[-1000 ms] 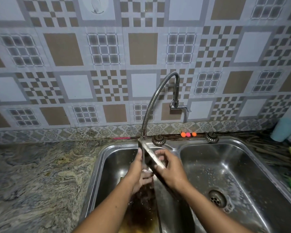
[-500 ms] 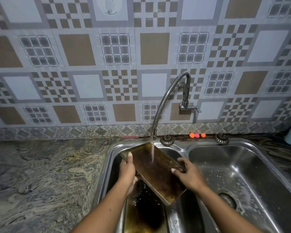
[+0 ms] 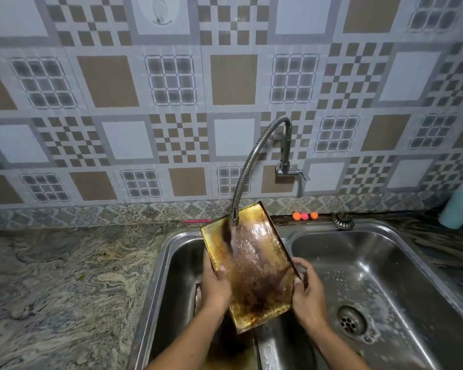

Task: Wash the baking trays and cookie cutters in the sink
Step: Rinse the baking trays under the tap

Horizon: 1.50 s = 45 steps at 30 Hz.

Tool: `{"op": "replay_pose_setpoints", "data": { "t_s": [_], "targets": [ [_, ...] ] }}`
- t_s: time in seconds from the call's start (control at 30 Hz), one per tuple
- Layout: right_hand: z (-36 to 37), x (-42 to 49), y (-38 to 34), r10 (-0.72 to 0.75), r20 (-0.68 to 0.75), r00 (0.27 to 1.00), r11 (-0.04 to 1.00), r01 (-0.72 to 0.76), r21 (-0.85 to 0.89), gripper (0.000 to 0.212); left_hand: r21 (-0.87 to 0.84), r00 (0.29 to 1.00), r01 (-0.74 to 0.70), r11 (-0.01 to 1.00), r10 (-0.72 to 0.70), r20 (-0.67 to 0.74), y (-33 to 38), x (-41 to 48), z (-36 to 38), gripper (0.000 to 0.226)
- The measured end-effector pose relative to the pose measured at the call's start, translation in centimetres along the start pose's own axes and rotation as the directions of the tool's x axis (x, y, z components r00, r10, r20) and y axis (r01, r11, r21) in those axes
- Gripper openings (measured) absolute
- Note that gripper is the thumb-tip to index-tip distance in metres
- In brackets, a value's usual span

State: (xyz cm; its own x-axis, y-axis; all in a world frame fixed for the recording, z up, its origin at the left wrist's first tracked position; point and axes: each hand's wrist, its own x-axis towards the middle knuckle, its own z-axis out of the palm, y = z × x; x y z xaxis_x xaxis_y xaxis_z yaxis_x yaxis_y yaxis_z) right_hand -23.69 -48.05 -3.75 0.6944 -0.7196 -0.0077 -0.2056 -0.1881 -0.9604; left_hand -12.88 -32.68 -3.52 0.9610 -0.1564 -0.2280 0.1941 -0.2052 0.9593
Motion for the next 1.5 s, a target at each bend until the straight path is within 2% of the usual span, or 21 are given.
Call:
{"op": "replay_pose_setpoints", "data": {
  "t_s": [0.1,0.17,0.23,0.3,0.4,0.5,0.63,0.73,0.8,0.93,1.0,1.07,1.17,1.3,1.5],
  "targets": [
    [0.3,-0.1,0.7,0.05,0.024,0.998,0.999,-0.05,0.006,0.042,-0.025,0.995,-0.09,0.996,0.089,-0.032,0.8,0.1,-0.3,0.07],
    [0.1,0.2,0.8,0.031,0.028,0.999,0.999,-0.032,0.027,0.037,-0.003,0.989,-0.147,0.989,0.147,-0.029,1.6,0.4,-0.4,0.07],
    [-0.7,0.8,0.3,0.007,0.024,1.0,0.999,-0.008,0.043,0.036,-0.001,0.989,-0.146,0.989,0.146,-0.017,2.0,0.8,0.0,0.07],
    [-2.0,1.7,-0.7,-0.015,-0.009,1.0,0.998,0.015,0.057,0.035,0.004,0.992,-0.129,0.992,0.129,-0.01,2.3,1.0,1.0,0.069],
    [-5.1,3.4,-1.9,-0.083,-0.064,0.994,0.997,0.083,-0.007,0.039,-0.127,0.996,-0.06,0.99,0.068,0.062,2.1,1.4,3.5,0.07],
    [-8.3,4.4,-2.8,-0.147,-0.132,0.98,0.988,0.138,-0.077,0.04,-0.107,0.988,0.009,0.994,0.007,0.153,2.1,0.9,6.5,0.072],
    [-12.6,5.1,-2.0,-0.285,-0.247,0.926,0.943,0.225,-0.244,0.048,-0.208,0.964,0.078,0.975,-0.02,0.267,3.1,0.1,11.1,0.072],
    [-15.3,4.7,-1.4,-0.413,-0.292,0.863,0.889,0.312,-0.335,0.044,-0.265,0.955,0.115,0.957,-0.033,0.296,3.8,-0.6,14.4,0.075],
    [-16.9,4.7,-0.8,-0.438,-0.296,0.849,0.874,0.326,-0.361,0.042,-0.244,0.954,0.095,0.965,-0.018,0.3,3.8,-0.9,16.4,0.075],
    [-20.2,6.3,2.0,-0.295,-0.339,0.894,0.937,0.2,-0.287,0.045,-0.131,0.952,-0.009,0.991,0.048,0.301,3.3,-1.2,19.8,0.073],
    [-21.8,7.4,4.4,-0.11,-0.349,0.931,0.977,0.037,-0.21,0.051,-0.089,0.944,-0.042,0.995,0.069,0.324,2.7,-1.7,21.4,0.073],
    [-22.9,8.3,7.2,0.09,-0.333,0.939,0.981,-0.141,-0.13,0.05,-0.076,0.933,-0.019,0.997,0.045,0.357,2.2,-2.4,22.9,0.067],
    [-24.2,9.1,9.7,0.294,-0.267,0.918,0.941,-0.327,-0.085,0.036,-0.014,0.918,0.043,0.999,-0.034,0.395,0.4,-3.0,25.2,0.048],
    [-25.7,10.4,14.7,0.492,-0.105,0.864,0.85,-0.503,-0.159,0.02,0.07,0.894,0.154,0.986,-0.17,0.415,-3.9,-3.2,27.8,0.036],
    [-26.1,13.7,21.2,0.605,-0.141,0.784,0.776,-0.62,-0.116,0.032,0.084,0.859,0.33,0.94,-0.336,0.386,-7.3,-3.9,31.4,0.04]
  ]
}}
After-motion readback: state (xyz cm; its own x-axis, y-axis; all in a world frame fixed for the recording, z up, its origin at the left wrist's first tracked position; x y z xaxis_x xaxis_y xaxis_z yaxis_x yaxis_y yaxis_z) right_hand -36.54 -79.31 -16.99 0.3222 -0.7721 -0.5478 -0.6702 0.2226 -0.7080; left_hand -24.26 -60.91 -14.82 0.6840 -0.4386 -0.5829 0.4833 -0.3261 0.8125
